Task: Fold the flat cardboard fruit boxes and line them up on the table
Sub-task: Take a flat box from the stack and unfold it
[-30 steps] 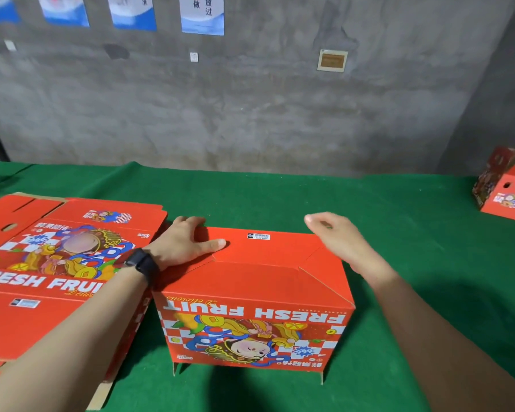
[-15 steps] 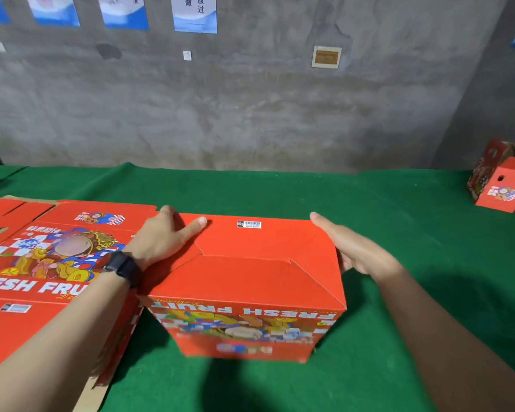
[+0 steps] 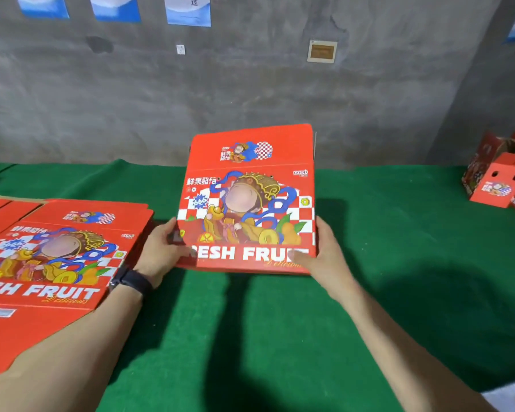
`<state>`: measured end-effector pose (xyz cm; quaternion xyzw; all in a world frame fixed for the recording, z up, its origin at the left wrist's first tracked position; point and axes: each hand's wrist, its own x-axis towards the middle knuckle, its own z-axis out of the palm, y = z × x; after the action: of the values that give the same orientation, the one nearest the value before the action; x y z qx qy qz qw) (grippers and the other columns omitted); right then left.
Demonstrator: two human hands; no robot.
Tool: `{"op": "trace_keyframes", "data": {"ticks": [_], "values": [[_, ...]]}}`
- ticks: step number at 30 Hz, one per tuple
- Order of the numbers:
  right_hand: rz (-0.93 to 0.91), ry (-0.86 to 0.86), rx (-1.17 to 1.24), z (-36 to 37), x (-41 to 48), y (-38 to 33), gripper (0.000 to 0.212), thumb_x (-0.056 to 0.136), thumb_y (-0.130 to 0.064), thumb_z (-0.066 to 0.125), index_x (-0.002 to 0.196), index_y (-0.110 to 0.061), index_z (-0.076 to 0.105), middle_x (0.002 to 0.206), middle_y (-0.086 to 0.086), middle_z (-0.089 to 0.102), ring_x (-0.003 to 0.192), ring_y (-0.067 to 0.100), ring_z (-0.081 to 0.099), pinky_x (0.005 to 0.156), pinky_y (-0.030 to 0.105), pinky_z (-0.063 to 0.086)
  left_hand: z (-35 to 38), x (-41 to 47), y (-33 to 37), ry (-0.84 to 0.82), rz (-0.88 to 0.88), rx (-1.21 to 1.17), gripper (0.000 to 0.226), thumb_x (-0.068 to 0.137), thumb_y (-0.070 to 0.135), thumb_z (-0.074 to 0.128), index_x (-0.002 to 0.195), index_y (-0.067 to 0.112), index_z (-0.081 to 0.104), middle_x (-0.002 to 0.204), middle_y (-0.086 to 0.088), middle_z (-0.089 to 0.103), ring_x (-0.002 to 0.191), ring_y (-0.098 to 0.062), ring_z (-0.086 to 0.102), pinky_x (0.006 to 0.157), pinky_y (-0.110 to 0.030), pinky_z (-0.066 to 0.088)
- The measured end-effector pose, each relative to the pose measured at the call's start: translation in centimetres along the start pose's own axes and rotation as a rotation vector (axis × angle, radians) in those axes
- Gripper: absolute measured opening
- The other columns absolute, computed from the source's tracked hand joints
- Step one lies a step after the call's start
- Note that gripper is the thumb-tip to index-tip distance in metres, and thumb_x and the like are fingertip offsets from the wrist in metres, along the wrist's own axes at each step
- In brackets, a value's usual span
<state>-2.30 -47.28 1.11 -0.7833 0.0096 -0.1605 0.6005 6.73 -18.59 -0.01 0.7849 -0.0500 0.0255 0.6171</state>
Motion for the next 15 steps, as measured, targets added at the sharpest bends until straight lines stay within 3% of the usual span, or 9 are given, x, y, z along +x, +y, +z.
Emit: {"op": "trace_keyframes", "data": {"ticks": [2, 4, 6, 9, 11, 13, 15], "values": [[-0.025, 0.013, -0.033, 1.1, -1.2, 1.8, 0.081, 0.075, 0.014, 0.069, 0.140, -0.016, 0.030, 0.123, -0.018, 0.049, 0.101, -0.017, 0.054, 0.081, 0.001, 0.041, 1.0, -0.3, -0.7, -0.011, -0.032, 0.036, 0.042, 0.072, -0.014, 0.070, 0.105, 0.011, 0.060, 0.085, 0.008, 0.074, 0.075, -0.010, 0.070, 0.073, -0.030, 0.058], [0.003, 0.024, -0.080, 2.2, -2.4, 3.5, 0.089, 0.078, 0.012, 0.067, 0.147, -0.014, 0.018, 0.134, -0.010, 0.044, 0.110, -0.008, 0.052, 0.086, -0.001, 0.036, 2.0, -0.5, -1.3, -0.036, -0.118, -0.043, 0.036, 0.075, -0.005, 0.073, 0.107, 0.002, 0.060, 0.100, -0.009, 0.071, 0.091, -0.029, 0.068, 0.087, -0.046, 0.054], [0.034, 0.055, -0.102, 3.0, -3.6, 5.1, 0.091, 0.077, 0.010, 0.068, 0.147, -0.020, 0.017, 0.143, -0.004, 0.040, 0.118, 0.003, 0.050, 0.091, 0.002, 0.038, 2.9, -0.5, -1.7, -0.076, -0.200, -0.156, 0.039, 0.078, 0.005, 0.074, 0.113, -0.003, 0.057, 0.108, -0.020, 0.068, 0.098, -0.039, 0.065, 0.091, -0.053, 0.051], [0.023, 0.163, -0.114, 4.0, -4.9, 6.9, 0.071, 0.076, -0.003, 0.075, 0.133, -0.018, 0.035, 0.153, -0.006, 0.029, 0.130, 0.010, 0.044, 0.106, 0.033, 0.041, 4.0, -0.5, -2.6, -0.082, -0.264, -0.248, 0.041, 0.082, 0.020, 0.072, 0.114, 0.001, 0.056, 0.110, -0.019, 0.068, 0.097, -0.038, 0.066, 0.089, -0.055, 0.051], [0.011, 0.227, -0.132, 4.4, -5.5, 7.8, 0.048, 0.079, -0.017, 0.076, 0.116, -0.012, 0.046, 0.147, -0.007, 0.038, 0.124, 0.016, 0.049, 0.099, 0.044, 0.044, 4.5, -0.7, -3.5, -0.093, -0.274, -0.255, 0.031, 0.082, 0.025, 0.070, 0.105, 0.010, 0.059, 0.108, -0.016, 0.069, 0.094, -0.034, 0.068, 0.086, -0.052, 0.053], [-0.014, 0.292, -0.147, 4.6, -6.0, 8.3, 0.038, 0.080, -0.028, 0.075, 0.104, -0.015, 0.049, 0.127, -0.006, 0.050, 0.105, 0.013, 0.055, 0.086, 0.038, 0.047, 5.0, -0.9, -4.5, -0.079, -0.254, -0.243, 0.025, 0.080, 0.027, 0.071, 0.098, 0.018, 0.057, 0.106, -0.014, 0.069, 0.093, -0.032, 0.068, 0.081, -0.048, 0.055], [-0.004, 0.313, -0.160, 4.5, -6.4, 8.4, 0.042, 0.079, -0.035, 0.074, 0.108, -0.029, 0.045, 0.113, -0.007, 0.049, 0.091, 0.007, 0.052, 0.075, 0.020, 0.044, 5.2, -1.1, -5.2, -0.064, -0.254, -0.239, 0.028, 0.076, 0.031, 0.071, 0.095, 0.024, 0.052, 0.106, -0.010, 0.068, 0.092, -0.029, 0.068, 0.075, -0.043, 0.056]]}}
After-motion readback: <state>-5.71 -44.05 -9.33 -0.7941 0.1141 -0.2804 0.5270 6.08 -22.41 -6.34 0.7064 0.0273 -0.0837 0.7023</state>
